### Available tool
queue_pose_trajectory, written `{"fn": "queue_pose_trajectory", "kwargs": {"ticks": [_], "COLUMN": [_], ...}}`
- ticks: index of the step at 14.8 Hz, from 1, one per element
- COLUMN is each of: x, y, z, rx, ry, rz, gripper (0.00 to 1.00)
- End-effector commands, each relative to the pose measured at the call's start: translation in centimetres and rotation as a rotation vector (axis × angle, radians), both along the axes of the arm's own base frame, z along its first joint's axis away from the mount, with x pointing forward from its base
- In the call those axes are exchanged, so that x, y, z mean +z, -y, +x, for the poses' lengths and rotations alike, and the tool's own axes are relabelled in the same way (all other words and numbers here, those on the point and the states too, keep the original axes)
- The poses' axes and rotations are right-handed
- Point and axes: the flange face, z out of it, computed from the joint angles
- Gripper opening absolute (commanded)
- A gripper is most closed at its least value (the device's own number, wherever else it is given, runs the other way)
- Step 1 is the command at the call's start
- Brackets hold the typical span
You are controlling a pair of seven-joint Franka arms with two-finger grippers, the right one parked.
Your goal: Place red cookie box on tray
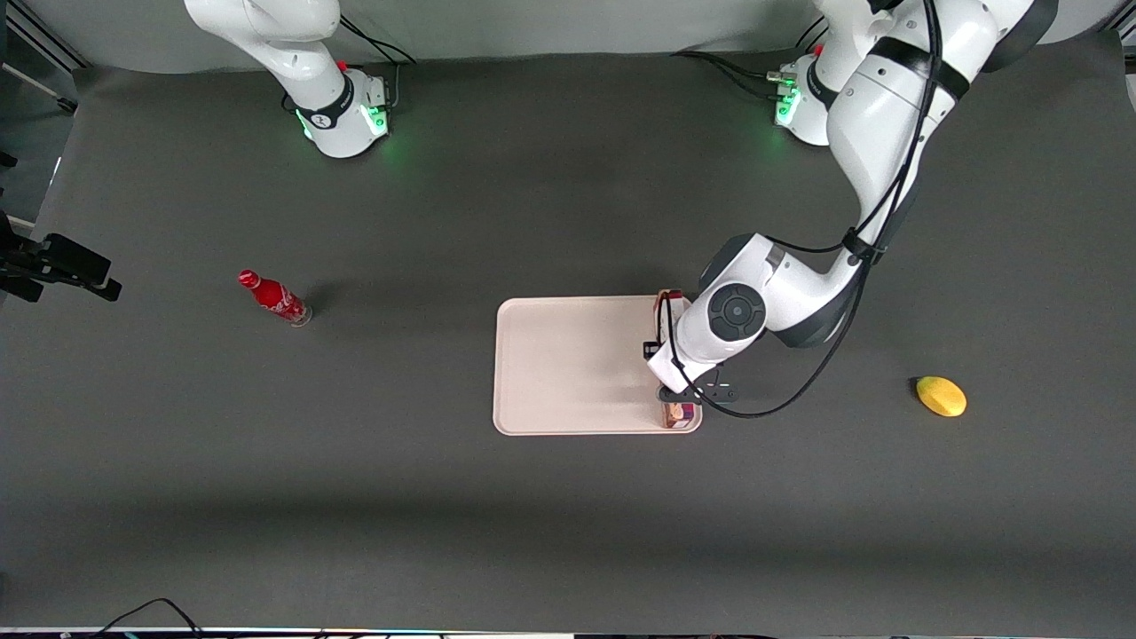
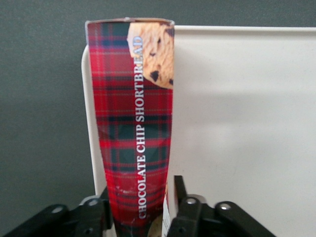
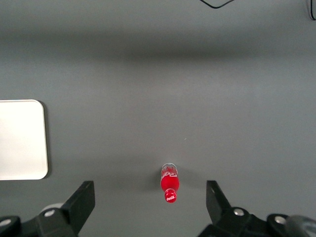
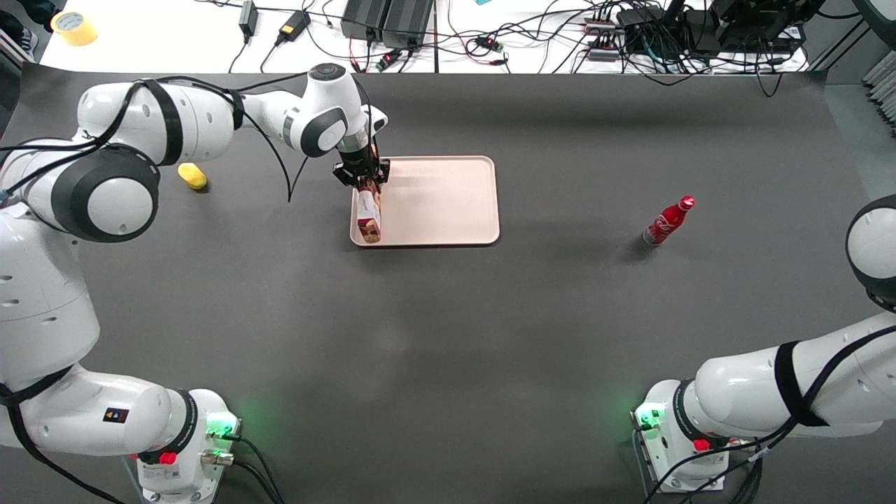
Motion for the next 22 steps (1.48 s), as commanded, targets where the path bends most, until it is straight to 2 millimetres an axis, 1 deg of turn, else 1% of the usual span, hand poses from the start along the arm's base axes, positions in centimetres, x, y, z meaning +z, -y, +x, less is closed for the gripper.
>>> {"fn": "queue_pose_trajectory", "kwargs": {"ticks": [1, 5, 9, 10, 11, 13, 14, 16, 17, 18, 20, 21, 22], "x": [-0.1, -0.2, 0.0, 0.5, 1.5, 4.1, 5.9, 10.7, 13.5, 16.9, 23.0, 25.8, 28.0], "y": [0.6, 0.7, 0.1, 0.0, -0.4, -1.1, -1.5, -2.3, -3.1, -3.8, -6.6, -8.2, -10.3], "z": [0.6, 0.6, 1.0, 1.2, 1.4, 1.6, 1.3, 0.6, 0.0, -0.9, -2.4, -3.0, -3.5], "rx": [0.012, 0.012, -0.018, -0.018, -0.023, -0.026, -0.039, -0.121, -0.149, -0.139, -0.124, -0.146, -0.137], "ry": [0.019, 0.026, 0.062, 0.067, 0.075, 0.08, 0.069, 0.07, 0.049, 0.037, 0.041, 0.045, 0.042], "rz": [0.004, -0.001, 0.033, 0.033, 0.038, 0.063, 0.088, 0.122, 0.136, 0.135, 0.17, 0.194, 0.21], "gripper": [1.0, 1.0, 1.0, 1.0, 1.0, 1.0, 1.0, 1.0, 1.0, 1.0, 1.0, 1.0, 1.0]}}
